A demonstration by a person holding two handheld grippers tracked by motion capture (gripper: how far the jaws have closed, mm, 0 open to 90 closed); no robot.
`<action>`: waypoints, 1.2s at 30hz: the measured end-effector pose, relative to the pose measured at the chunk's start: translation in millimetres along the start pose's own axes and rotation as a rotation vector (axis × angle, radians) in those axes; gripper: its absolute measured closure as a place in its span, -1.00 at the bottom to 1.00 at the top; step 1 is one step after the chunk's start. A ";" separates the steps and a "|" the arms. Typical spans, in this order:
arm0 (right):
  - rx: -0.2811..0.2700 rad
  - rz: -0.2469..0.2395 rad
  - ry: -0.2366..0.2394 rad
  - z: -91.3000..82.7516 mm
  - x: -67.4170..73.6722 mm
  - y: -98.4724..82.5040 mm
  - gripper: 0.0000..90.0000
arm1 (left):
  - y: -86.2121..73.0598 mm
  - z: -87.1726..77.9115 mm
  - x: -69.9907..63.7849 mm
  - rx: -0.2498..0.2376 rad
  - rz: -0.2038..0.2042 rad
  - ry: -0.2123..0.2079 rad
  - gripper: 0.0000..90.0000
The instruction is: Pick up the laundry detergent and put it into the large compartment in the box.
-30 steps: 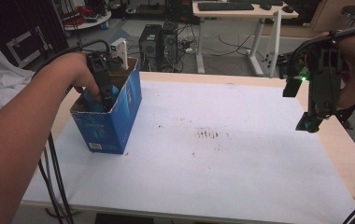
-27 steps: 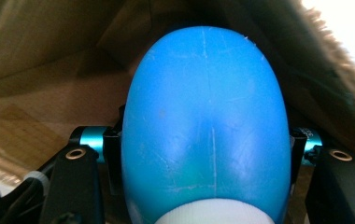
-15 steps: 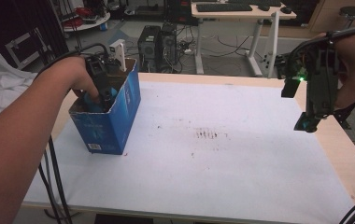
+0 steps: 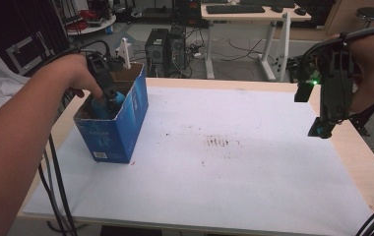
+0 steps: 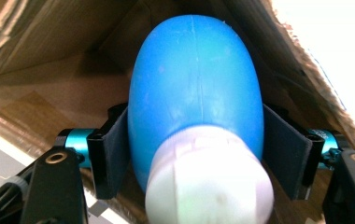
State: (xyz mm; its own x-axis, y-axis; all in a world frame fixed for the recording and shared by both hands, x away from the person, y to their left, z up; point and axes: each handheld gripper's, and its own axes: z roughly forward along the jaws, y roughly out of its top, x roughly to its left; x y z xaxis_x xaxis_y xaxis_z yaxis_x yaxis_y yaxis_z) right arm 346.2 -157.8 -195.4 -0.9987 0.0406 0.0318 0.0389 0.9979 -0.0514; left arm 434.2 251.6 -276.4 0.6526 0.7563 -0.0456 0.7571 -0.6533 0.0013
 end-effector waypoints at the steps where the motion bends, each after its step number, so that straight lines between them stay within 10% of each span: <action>1: -0.003 -0.006 0.000 0.1 -0.4 0.2 -0.95 | -0.1 -1.2 -0.4 0.000 -0.001 0.002 -0.33; 26: -0.005 -0.003 -0.004 -2.9 2.4 -1.3 -0.95 | -7.9 -55.7 -7.8 -0.042 0.005 0.040 -0.70; 36: 0.001 -0.008 -0.012 -4.0 2.7 2.3 -0.95 | -0.1 -81.1 -31.3 -0.045 0.052 0.061 -0.86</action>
State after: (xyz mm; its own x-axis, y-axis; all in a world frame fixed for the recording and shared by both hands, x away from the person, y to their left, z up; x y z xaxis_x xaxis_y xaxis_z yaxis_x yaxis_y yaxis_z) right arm 343.8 -155.2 -191.5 -0.9993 0.0321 0.0197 0.0310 0.9982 -0.0523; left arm 416.1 230.9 -194.0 0.6904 0.7232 0.0168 0.7220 -0.6903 0.0475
